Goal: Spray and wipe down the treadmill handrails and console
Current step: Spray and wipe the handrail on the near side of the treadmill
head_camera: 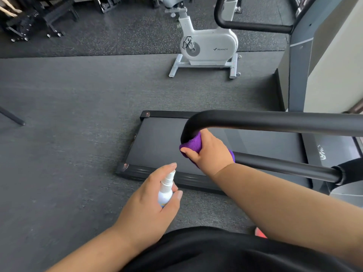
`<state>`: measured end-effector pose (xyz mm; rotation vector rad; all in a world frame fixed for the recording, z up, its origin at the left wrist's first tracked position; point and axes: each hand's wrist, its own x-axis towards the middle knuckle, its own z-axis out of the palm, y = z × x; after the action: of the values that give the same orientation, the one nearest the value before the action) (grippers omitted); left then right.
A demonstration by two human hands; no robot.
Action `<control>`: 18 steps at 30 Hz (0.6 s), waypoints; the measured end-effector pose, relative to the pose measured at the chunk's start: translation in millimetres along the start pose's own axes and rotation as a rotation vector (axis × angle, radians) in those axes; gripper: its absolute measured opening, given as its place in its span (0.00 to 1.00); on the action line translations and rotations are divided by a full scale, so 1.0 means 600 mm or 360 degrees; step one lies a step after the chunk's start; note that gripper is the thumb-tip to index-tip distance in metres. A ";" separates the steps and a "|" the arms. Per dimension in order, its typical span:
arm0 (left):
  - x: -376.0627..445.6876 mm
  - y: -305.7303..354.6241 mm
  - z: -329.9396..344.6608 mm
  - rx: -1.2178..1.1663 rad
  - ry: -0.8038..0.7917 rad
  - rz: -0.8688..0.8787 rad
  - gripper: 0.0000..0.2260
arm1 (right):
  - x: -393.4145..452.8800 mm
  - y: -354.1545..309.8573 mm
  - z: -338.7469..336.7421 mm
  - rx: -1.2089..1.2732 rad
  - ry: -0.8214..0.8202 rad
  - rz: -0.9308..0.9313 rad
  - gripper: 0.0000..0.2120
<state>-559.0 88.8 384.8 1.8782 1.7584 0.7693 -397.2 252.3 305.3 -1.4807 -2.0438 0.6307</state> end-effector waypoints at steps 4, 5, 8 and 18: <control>0.025 -0.001 0.009 -0.0073 -0.0110 0.0109 0.29 | -0.001 0.012 -0.016 -0.0413 -0.0100 -0.0192 0.23; 0.031 0.001 0.015 -0.0093 -0.0148 0.0136 0.28 | -0.005 0.017 -0.020 -0.0511 -0.0146 -0.0216 0.25; 0.048 0.014 0.034 -0.0130 -0.0248 0.0227 0.28 | -0.021 0.042 -0.033 -0.0681 -0.0182 -0.0215 0.30; 0.069 0.021 0.063 -0.0172 -0.0377 0.0429 0.26 | -0.137 0.201 -0.147 -0.0723 0.0123 0.0080 0.31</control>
<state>-523.1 130.8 368.6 2.0621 1.3128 0.6877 -232.7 213.8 281.3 -1.7770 -2.1886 0.1217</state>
